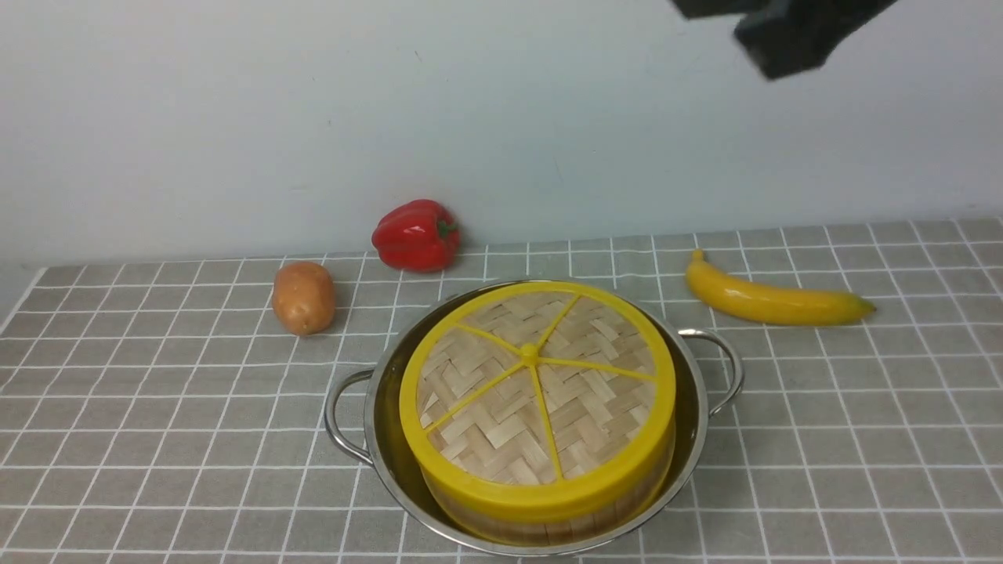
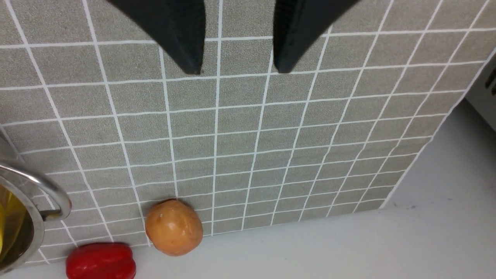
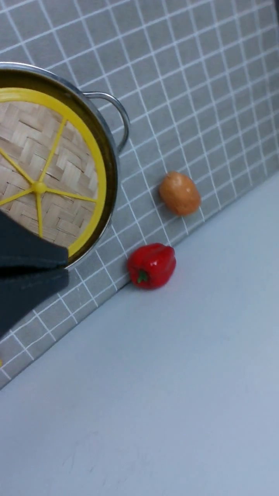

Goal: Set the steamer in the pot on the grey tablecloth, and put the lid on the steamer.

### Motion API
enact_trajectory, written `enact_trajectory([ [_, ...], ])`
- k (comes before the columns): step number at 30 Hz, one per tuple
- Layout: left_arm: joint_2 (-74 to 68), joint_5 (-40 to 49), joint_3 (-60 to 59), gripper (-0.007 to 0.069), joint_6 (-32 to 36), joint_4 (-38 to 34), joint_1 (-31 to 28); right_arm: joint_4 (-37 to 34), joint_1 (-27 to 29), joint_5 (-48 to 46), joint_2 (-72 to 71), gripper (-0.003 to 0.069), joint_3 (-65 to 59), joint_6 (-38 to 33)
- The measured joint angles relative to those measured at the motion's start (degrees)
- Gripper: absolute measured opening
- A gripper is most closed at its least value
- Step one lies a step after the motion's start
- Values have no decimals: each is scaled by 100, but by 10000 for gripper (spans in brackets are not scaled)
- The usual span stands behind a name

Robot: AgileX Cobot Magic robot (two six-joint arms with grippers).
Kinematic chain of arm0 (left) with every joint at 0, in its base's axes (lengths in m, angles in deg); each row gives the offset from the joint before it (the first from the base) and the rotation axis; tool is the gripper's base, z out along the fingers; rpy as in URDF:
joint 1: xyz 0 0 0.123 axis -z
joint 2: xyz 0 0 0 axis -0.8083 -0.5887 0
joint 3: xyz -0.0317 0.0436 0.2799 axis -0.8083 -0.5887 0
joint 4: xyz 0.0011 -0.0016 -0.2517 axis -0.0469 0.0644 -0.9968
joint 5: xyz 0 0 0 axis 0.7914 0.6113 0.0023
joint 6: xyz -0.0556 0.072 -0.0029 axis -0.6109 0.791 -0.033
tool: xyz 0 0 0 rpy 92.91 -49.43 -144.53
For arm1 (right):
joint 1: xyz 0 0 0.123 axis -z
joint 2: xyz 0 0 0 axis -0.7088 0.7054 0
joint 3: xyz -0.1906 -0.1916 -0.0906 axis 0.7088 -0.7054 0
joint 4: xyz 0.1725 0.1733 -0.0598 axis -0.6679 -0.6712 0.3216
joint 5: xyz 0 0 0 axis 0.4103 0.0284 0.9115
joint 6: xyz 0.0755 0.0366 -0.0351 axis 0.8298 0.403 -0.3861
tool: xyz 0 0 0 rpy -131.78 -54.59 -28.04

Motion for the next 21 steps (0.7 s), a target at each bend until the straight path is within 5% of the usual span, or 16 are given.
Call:
enact_trajectory([
  [8, 0, 0, 0, 243, 0, 0, 0, 164, 29, 39, -280, -8, 0, 1191],
  [21, 0, 0, 0, 243, 0, 0, 0, 41, 38, -150, -339, 29, -355, 1323],
])
